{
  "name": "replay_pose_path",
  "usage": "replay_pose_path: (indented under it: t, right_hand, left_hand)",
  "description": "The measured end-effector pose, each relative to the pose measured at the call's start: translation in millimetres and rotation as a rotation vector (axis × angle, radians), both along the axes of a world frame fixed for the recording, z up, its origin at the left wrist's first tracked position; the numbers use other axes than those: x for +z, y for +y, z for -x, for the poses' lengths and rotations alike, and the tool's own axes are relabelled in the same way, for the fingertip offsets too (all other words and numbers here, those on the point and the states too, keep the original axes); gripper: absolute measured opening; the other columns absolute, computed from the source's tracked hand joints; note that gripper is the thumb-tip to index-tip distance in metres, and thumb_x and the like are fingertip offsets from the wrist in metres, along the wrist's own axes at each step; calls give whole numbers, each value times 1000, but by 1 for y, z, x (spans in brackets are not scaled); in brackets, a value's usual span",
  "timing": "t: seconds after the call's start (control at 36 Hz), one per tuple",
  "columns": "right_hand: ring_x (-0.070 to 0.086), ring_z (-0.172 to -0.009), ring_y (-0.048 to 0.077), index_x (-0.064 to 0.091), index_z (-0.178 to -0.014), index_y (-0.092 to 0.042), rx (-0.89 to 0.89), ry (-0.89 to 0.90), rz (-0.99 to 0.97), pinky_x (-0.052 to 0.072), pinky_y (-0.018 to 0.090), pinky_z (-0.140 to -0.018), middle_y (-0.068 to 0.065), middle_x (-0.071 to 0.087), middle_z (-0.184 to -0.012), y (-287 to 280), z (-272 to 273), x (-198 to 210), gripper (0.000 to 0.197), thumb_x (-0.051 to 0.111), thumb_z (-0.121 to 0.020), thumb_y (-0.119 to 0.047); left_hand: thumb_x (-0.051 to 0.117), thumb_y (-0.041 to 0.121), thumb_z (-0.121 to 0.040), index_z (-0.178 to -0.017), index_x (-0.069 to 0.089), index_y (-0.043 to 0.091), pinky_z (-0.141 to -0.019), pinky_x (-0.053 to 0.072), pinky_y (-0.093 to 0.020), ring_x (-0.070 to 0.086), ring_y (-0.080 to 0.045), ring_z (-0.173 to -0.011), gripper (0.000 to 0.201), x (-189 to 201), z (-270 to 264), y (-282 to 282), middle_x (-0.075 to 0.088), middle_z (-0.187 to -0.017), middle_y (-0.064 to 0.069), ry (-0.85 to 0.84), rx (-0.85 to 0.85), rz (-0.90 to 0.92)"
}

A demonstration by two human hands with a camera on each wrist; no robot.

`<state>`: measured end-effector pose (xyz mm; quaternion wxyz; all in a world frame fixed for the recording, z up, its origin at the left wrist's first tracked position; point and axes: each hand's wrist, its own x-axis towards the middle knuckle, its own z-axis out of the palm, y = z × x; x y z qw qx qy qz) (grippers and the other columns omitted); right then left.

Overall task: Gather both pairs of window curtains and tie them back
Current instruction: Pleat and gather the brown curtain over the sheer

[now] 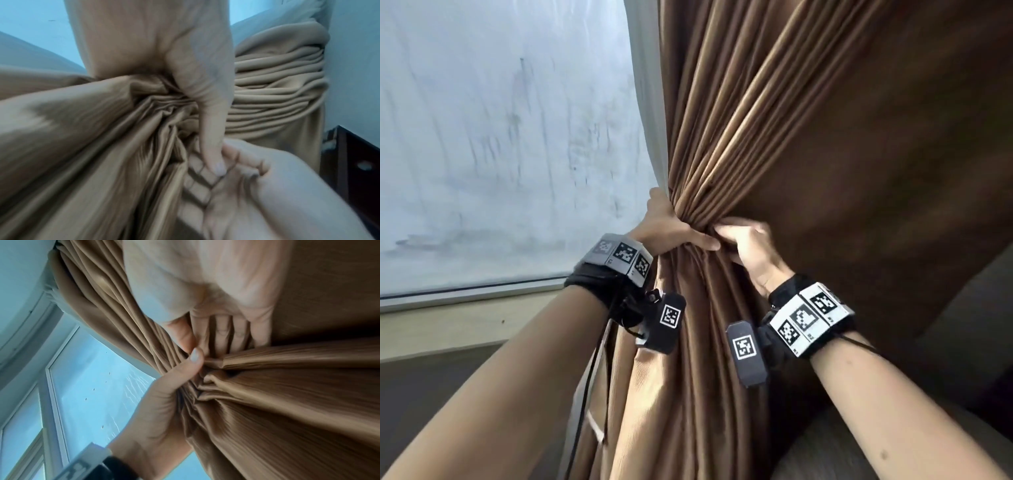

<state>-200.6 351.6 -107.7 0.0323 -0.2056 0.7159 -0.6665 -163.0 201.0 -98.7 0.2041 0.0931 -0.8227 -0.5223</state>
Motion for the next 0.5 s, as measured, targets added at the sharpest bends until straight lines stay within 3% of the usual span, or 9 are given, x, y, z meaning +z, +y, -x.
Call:
replay_pose_path:
  t: [0.03, 0.08, 0.14, 0.22, 0.31, 0.36, 0.42, 0.47, 0.5]
  right_hand:
    - [63, -93, 11, 75, -93, -5, 31, -6, 15, 50, 27, -79, 8, 73, -98, 0, -4, 5, 18, 59, -86, -10]
    - [65, -91, 3, 69, -105, 9, 90, -13, 35, 49, 17, -69, 14, 71, -106, -1, -11, 14, 27, 50, -91, -4]
    - [62, -74, -5, 65, -107, 16, 156, -28, 51, 48, 9, -62, 13, 68, -95, -4, -15, 21, 28, 48, -91, 0]
    - [60, -75, 7, 67, -97, 12, 161, -74, 92, 50, 12, -68, 14, 65, -94, -7, -16, 24, 24, 48, -91, 0]
    - [64, -93, 13, 63, -111, 15, 148, -106, 147, 51, 12, -78, 18, 66, -110, -8, -18, 16, 28, 46, -94, -1]
    - [63, -90, 9, 62, -112, 16, 81, -61, 164, 51, 12, -79, 23, 65, -114, -5, -13, 6, 27, 50, -92, 2]
    - [63, -88, 7, 69, -107, 9, -90, 10, 135, 51, 17, -83, 18, 69, -111, 3, -3, -5, 22, 58, -89, 2]
    - [63, -96, 10, 74, -102, -5, -267, 56, 109, 50, 25, -93, 4, 74, -104, 18, 14, -13, 19, 66, -86, -4]
    - [62, -97, 10, 73, -101, -12, -328, 65, 118, 48, 24, -91, -3, 72, -99, 27, 25, -17, 18, 69, -85, -7]
  left_hand:
    - [98, 36, -35, -127, 29, 14, -103, 44, -35, 47, -18, -120, 117, 1, -2, 1, 41, -122, 1, 7, -15, 25]
    - [99, 31, -39, -121, 37, 14, -102, 44, -29, 50, -16, -117, 104, 0, -4, 6, 44, -108, 7, 79, 23, 56]
    - [99, 38, -37, -111, 43, 18, -97, 47, -29, 55, -15, -111, 95, -1, -6, 11, 49, -101, 9, 128, 91, 46]
    - [91, 61, -23, -116, 44, 17, -88, 52, -35, 59, -15, -103, 113, -4, -5, 14, 55, -109, 3, 126, 194, 41]
    - [89, 33, -54, -123, 38, 11, -81, 45, -31, 52, -18, -98, 88, -1, -4, 8, 50, -107, 1, 42, 222, 99]
    - [83, 21, -65, -124, 37, 9, -80, 41, -30, 48, -20, -95, 76, 1, -2, 0, 50, -106, -2, 30, 232, 114]
    - [82, 18, -64, -126, 41, 9, -82, 42, -30, 49, -20, -97, 75, 4, -2, -11, 53, -108, -3, 15, 232, 87]
    - [82, 23, -54, -125, 48, 13, -85, 46, -31, 55, -21, -102, 80, 7, -5, -21, 59, -111, -3, 14, 222, 59]
    - [81, 26, -48, -123, 53, 15, -88, 47, -32, 57, -21, -104, 80, 9, -8, -25, 62, -111, -3, 16, 211, 52]
